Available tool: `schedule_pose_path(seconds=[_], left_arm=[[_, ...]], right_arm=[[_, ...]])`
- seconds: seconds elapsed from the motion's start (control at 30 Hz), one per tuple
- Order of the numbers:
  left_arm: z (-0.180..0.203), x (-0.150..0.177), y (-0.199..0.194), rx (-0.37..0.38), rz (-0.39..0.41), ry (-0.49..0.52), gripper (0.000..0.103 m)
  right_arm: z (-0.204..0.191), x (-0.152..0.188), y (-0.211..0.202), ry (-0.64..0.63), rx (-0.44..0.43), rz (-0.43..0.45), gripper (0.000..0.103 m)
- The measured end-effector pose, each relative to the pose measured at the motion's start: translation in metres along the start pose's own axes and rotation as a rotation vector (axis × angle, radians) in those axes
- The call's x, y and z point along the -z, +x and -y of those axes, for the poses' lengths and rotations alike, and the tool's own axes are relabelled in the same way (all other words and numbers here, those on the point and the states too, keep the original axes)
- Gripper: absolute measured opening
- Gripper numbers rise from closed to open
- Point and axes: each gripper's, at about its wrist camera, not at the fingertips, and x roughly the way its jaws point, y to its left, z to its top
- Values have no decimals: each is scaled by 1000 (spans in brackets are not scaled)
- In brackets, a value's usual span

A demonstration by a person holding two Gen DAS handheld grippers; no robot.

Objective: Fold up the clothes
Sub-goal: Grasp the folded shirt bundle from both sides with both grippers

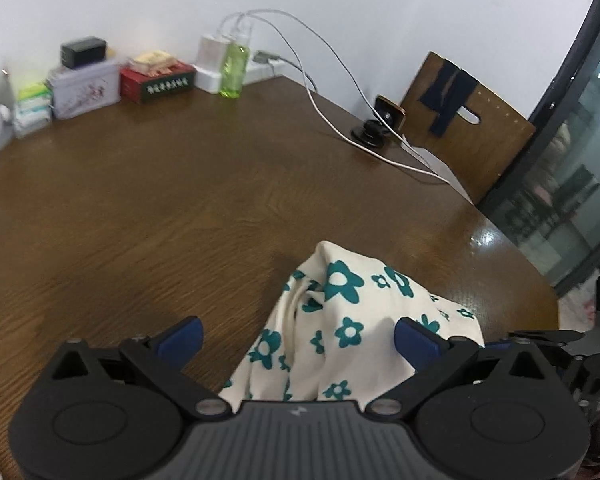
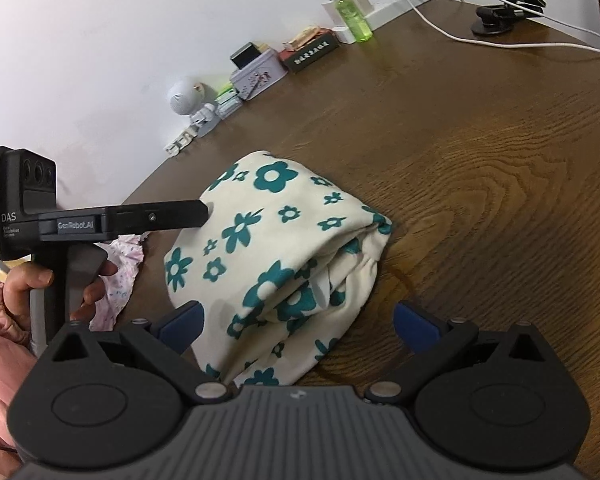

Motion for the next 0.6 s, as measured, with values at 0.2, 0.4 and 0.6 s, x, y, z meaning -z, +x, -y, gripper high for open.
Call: schedule_pose_path(seconds=[0.2,0.4,0.6], left_arm=[[-12,-6,17,86,-61,-22,102],[-23,-8,26,156,-95,-40,102],[-29,-6,32,193,-112,-76,103]], right_arm=[[0,-5,6,40,5,25,103],[-2,-8,11,67,-27,42,102],[-4,-11,15,81,-51,49,102]])
